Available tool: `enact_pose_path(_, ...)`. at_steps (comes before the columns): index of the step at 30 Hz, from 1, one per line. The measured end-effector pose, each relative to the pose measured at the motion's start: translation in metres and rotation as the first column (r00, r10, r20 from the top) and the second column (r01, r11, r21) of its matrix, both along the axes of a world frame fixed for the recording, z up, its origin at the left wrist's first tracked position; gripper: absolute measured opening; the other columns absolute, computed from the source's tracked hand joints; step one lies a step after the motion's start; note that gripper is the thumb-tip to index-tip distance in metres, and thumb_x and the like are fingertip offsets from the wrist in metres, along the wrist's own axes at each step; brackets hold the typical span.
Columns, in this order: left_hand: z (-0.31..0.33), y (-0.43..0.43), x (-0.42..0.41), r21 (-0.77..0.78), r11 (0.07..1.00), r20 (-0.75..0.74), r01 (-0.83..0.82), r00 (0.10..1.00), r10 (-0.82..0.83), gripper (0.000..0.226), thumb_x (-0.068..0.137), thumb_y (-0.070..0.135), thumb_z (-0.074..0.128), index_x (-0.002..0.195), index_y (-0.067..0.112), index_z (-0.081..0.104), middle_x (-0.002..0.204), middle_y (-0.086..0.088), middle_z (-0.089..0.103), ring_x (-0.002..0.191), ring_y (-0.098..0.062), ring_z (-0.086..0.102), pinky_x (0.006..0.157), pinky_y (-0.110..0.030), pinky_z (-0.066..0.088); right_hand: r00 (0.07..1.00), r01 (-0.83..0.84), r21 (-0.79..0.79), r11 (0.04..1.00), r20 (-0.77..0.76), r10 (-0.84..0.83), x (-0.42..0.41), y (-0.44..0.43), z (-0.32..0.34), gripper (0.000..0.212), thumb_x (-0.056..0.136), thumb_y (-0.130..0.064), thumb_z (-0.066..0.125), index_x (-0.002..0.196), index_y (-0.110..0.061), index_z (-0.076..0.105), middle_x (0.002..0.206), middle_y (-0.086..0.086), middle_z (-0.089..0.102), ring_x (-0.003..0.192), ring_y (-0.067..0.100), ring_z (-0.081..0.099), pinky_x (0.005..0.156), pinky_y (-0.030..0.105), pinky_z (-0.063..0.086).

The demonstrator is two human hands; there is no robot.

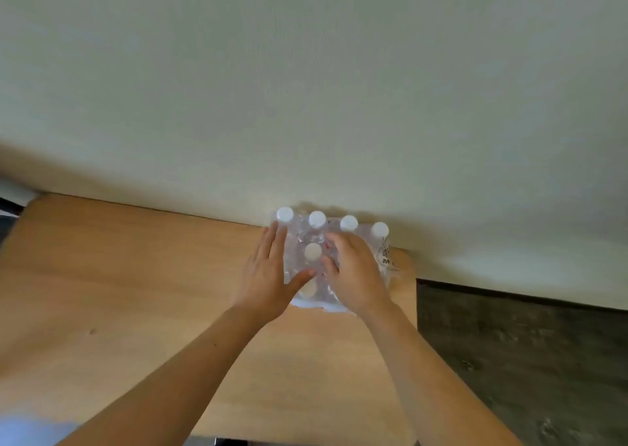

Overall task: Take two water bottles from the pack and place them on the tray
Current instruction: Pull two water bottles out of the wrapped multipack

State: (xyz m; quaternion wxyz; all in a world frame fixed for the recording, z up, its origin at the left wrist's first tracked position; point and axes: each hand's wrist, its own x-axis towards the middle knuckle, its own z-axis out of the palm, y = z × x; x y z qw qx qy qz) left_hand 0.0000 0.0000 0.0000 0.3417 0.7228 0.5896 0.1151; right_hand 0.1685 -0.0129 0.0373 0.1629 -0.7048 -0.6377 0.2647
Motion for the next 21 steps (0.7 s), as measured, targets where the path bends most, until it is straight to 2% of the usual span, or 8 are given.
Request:
enact_pose_path(2, -0.006, 0.003, 0.009, 0.041, 0.999, -0.030, 0.025, 0.999, -0.024, 0.112, 0.076, 0.083, 0.030, 0.158, 0.011, 0.007, 0.168, -0.004, -0.003, 0.154, -0.019, 0.001, 0.121, -0.039, 0.020, 0.997, -0.063, 0.021, 0.998, 0.046, 0.062, 0.009, 0.005, -0.010, 0.030, 0.092, -0.011, 0.062, 0.121, -0.007, 0.058, 0.120, 0.012, 0.062, 0.115, 0.027, 0.053, 0.095, 0.035, 0.043)
enact_pose_path(5, -0.017, 0.005, 0.017, 0.122, 0.990, -0.156, 0.065, 0.987, -0.045, 0.112, 0.078, 0.085, 0.021, 0.157, 0.008, 0.000, 0.163, -0.003, -0.018, 0.151, -0.014, -0.013, 0.123, -0.038, 0.014, 0.984, -0.159, -0.002, 0.987, 0.084, 0.158, 0.016, 0.011, -0.024, 0.033, 0.091, -0.014, 0.064, 0.123, -0.007, 0.057, 0.122, 0.013, 0.060, 0.116, 0.028, 0.051, 0.093, 0.034, 0.041)
enact_pose_path(9, -0.028, 0.002, 0.017, 0.217, 0.969, -0.286, 0.115, 0.957, -0.050, 0.105, 0.084, 0.084, 0.011, 0.154, 0.008, -0.007, 0.166, -0.009, -0.010, 0.154, -0.020, -0.010, 0.124, -0.036, 0.010, 0.960, -0.260, 0.015, 0.965, 0.112, 0.257, 0.014, 0.017, -0.033, 0.033, 0.090, -0.020, 0.064, 0.122, -0.014, 0.059, 0.119, 0.006, 0.065, 0.113, 0.026, 0.053, 0.088, 0.041, 0.046)
enact_pose_path(11, -0.030, 0.002, 0.018, 0.246, 0.958, -0.321, 0.145, 0.945, -0.061, 0.102, 0.086, 0.082, 0.009, 0.153, 0.005, -0.005, 0.167, -0.014, -0.004, 0.154, -0.023, -0.006, 0.123, -0.038, 0.011, 0.944, -0.301, 0.039, 0.953, 0.153, 0.292, 0.011, 0.021, -0.035, 0.036, 0.087, -0.024, 0.066, 0.121, -0.016, 0.061, 0.114, 0.005, 0.069, 0.107, 0.027, 0.056, 0.084, 0.040, 0.047)
enact_pose_path(13, -0.031, 0.003, 0.017, 0.257, 0.953, -0.331, 0.160, 0.941, -0.069, 0.101, 0.088, 0.080, 0.008, 0.154, 0.003, -0.001, 0.167, -0.016, -0.002, 0.154, -0.025, -0.004, 0.124, -0.039, 0.013, 0.936, -0.323, 0.080, 0.943, 0.174, 0.306, 0.008, 0.024, -0.036, 0.035, 0.086, -0.028, 0.068, 0.120, -0.018, 0.063, 0.107, 0.004, 0.073, 0.099, 0.027, 0.061, 0.077, 0.036, 0.046)
enact_pose_path(17, -0.030, 0.003, 0.018, 0.240, 0.956, -0.346, 0.167, 0.935, -0.077, 0.101, 0.089, 0.078, 0.005, 0.155, 0.002, 0.000, 0.167, -0.016, -0.005, 0.154, -0.025, -0.007, 0.124, -0.039, 0.011, 0.933, -0.343, 0.145, 0.928, 0.168, 0.319, 0.006, 0.026, -0.035, 0.026, 0.088, -0.026, 0.067, 0.112, -0.017, 0.063, 0.089, 0.004, 0.073, 0.084, 0.026, 0.064, 0.064, 0.029, 0.031)
enact_pose_path(21, -0.027, 0.001, 0.015, 0.206, 0.967, -0.294, 0.149, 0.952, -0.084, 0.100, 0.089, 0.078, 0.008, 0.157, 0.005, -0.002, 0.167, -0.012, -0.009, 0.154, -0.022, -0.011, 0.125, -0.039, 0.012, 0.925, -0.353, 0.082, 0.932, 0.184, 0.334, 0.004, 0.024, -0.024, 0.024, 0.089, -0.022, 0.065, 0.111, -0.014, 0.062, 0.082, 0.005, 0.071, 0.082, 0.028, 0.065, 0.060, 0.033, 0.042)
